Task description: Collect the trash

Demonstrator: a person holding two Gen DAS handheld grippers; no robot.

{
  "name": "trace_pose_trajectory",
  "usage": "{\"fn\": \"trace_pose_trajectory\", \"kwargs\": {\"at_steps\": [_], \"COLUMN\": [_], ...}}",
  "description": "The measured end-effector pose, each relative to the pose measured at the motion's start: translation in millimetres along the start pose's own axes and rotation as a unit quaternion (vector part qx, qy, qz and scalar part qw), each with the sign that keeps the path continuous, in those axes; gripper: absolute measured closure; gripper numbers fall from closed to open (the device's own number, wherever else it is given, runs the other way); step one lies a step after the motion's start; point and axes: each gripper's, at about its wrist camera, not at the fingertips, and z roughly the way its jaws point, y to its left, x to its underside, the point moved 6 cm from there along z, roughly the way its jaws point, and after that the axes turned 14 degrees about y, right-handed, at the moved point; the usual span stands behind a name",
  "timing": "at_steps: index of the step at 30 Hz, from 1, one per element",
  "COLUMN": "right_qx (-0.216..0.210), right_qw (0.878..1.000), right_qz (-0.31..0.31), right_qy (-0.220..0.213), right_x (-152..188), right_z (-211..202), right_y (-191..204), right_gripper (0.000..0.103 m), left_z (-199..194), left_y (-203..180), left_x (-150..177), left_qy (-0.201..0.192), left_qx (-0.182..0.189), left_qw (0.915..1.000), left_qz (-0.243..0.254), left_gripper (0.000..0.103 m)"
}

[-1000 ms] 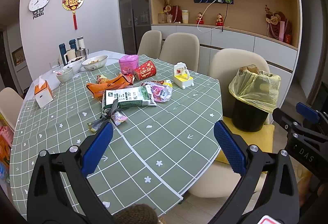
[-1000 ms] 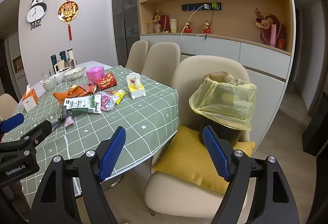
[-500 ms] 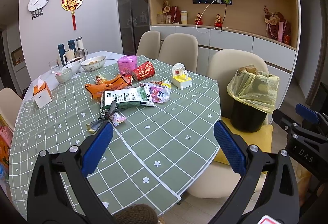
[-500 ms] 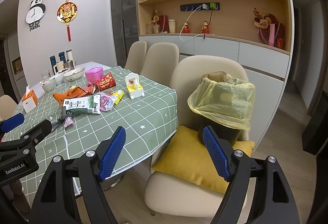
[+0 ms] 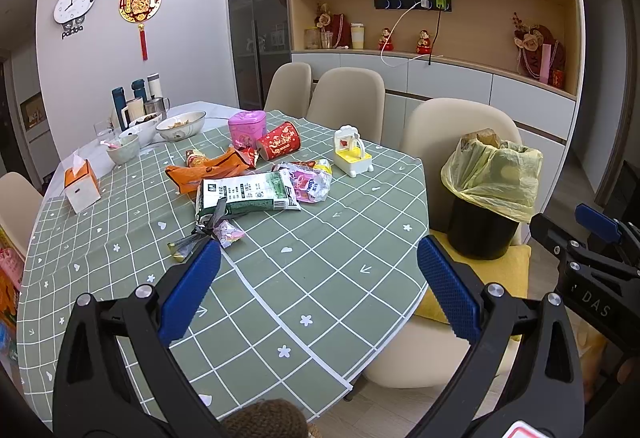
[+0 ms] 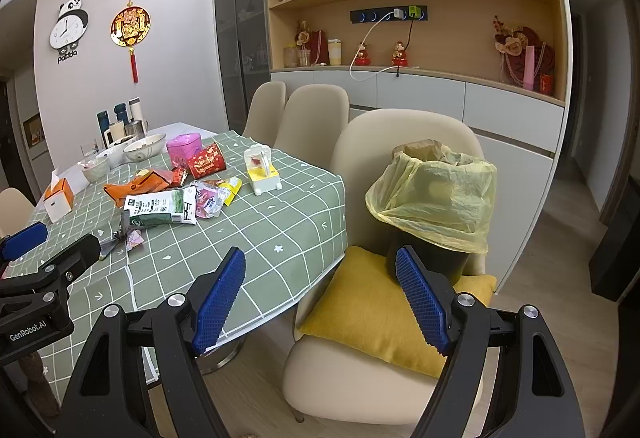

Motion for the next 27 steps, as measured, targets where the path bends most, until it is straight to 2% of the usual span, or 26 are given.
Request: {"fn": "trace_pose_trajectory", "kwargs": {"at_steps": [27], "right_qx": [-0.001], "right_qw": [1.000], "right_qz": [0.001], "right_qy": [-0.001], "right_x": [0.3], "right_z": [-5.7], "right_y": [1.0], "right_gripper": [0.029], "left_z": [-6.2], "left_y": [8.5], "left_x": [0.6], "left_qy": [-0.007], "left_qx": [-0.001], "left_qw": [1.0000], "left_qz": [-0.006], "left_gripper": [0.009]}}
